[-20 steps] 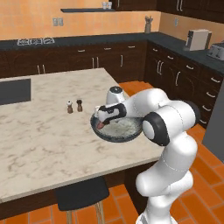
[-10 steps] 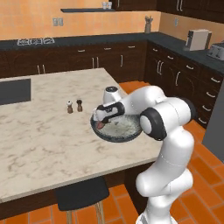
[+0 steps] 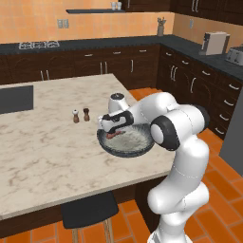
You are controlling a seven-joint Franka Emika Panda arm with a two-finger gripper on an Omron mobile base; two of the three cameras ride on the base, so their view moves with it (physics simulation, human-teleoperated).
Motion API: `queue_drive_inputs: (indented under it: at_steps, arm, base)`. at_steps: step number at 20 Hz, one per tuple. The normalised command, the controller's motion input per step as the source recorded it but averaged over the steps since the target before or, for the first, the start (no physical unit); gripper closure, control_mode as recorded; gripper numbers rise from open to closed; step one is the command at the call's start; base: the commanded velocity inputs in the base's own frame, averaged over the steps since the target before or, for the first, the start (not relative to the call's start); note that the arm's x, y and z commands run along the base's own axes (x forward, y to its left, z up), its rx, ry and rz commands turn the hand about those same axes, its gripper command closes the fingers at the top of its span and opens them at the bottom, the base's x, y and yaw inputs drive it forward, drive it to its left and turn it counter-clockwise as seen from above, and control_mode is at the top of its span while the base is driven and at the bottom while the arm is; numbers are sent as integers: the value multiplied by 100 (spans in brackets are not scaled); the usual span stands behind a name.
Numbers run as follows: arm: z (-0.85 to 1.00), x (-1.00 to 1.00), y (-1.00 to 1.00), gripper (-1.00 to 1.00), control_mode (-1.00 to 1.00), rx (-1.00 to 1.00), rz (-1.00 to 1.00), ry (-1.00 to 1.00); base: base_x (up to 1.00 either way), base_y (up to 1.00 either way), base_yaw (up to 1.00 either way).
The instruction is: Place one bun and one sausage from the bowl on each plate.
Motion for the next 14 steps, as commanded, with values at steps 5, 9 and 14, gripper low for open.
queue_drive_inputs:
  at_steps: [5, 9, 14]
  arm:
    - [-10, 25, -4, -100, -100, 15, -1, -3]
    - [-59, 47, 0, -100, -100, 11, -5, 0]
    - [-15, 7, -1, -100, -100, 6, -3, 0]
  base:
    - [0, 0, 0]
    - [0, 0, 0]
    - [0, 0, 0]
